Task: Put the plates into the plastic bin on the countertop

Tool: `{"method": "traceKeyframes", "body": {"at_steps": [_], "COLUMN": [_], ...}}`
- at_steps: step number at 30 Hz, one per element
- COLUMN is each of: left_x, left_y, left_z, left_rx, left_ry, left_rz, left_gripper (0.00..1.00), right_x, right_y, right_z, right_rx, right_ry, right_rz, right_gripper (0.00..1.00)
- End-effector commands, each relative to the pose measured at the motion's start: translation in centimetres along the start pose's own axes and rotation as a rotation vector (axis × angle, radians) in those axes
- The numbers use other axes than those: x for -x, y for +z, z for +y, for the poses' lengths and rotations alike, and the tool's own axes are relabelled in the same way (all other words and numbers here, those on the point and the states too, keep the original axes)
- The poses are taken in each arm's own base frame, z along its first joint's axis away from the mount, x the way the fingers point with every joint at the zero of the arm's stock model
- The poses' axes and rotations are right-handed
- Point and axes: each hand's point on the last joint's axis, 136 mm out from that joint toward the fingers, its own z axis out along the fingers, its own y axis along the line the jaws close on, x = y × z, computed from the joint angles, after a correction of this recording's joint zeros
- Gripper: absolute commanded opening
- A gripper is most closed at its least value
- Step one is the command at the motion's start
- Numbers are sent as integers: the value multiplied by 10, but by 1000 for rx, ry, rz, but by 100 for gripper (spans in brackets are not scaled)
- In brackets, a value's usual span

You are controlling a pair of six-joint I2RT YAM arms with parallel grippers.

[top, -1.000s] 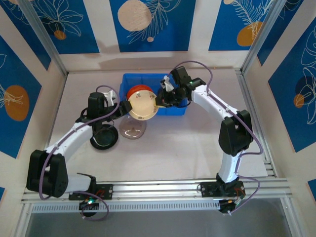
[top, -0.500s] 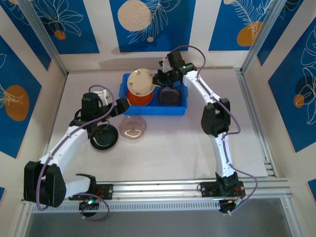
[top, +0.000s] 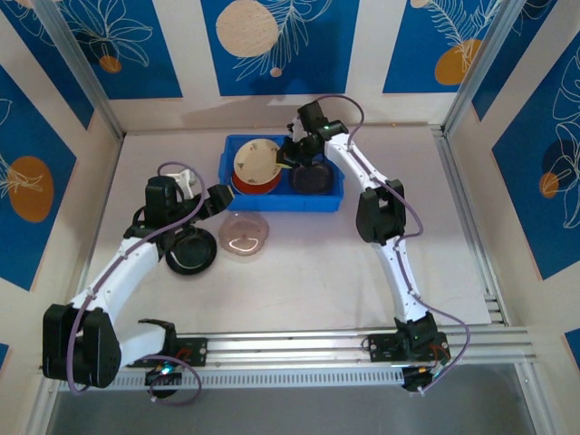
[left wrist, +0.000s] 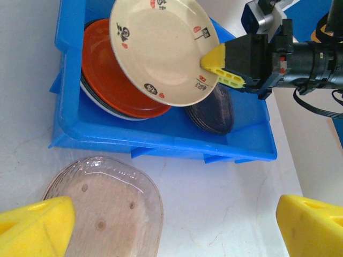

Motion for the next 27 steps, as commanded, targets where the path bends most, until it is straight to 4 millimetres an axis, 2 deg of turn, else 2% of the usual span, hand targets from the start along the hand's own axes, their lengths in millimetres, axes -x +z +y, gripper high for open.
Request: {"method": "traceKeyframes", "body": {"at_steps": [1,12,16,20,23,27], "left_x": [2,-6,-6,-6,-7,-6], "left_y": [-4,-3,-3,-2,-2,-3], "left_z": [3,8,10,10,11,11], "left_rx": [3,16,22,25,28,29], "left_ry": [7,4,3,6,7,6], "left_rz": [-15,5,5,7,9,5], "left_gripper": [96,95,95,95,95,94], "right_x": [-1,-3,-6,-5,-4,-4], "right_y": [5,36,41,36,28,17], "right_z": [6,-1,-4,-5,-2,2], "right_rx": [11,4,-13,-67,-98,-148], "right_ry": [8,11,6,-38,-71,-127], "right_rz": [9,31,34,14,-3,-25], "right_gripper": [0,1,18,32,37,39]}}
